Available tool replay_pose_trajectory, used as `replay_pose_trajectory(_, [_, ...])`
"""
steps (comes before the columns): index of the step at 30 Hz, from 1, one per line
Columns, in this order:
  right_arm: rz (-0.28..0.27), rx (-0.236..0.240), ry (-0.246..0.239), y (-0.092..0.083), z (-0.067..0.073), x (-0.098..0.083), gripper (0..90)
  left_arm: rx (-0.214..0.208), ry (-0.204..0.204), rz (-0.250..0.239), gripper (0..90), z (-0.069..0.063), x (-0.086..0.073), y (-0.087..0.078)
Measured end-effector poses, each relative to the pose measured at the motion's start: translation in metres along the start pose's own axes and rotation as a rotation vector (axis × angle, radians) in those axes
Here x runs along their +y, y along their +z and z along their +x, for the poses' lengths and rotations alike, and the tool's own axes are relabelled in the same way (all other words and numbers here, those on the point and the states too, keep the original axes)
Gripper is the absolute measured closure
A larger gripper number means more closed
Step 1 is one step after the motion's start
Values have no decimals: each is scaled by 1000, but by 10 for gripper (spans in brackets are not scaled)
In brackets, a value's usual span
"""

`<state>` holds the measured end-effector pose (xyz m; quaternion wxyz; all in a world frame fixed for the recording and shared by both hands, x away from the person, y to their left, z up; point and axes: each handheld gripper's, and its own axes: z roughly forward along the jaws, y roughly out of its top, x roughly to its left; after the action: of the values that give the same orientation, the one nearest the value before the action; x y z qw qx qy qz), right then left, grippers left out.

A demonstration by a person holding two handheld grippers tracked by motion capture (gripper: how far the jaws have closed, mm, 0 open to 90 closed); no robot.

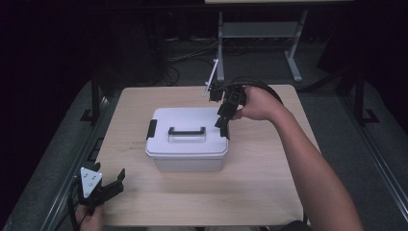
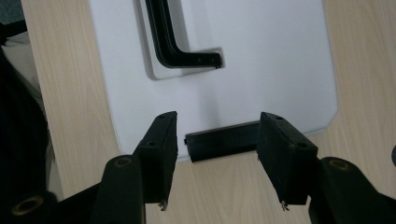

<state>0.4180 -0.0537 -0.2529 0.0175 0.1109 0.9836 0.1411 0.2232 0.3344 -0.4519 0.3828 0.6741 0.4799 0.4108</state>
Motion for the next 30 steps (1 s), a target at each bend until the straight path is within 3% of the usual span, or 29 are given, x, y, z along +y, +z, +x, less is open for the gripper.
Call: replay_pose_trajectory(30, [-6,1,71,1,-8,-39,447,2,0,4,150,1,-1,1])
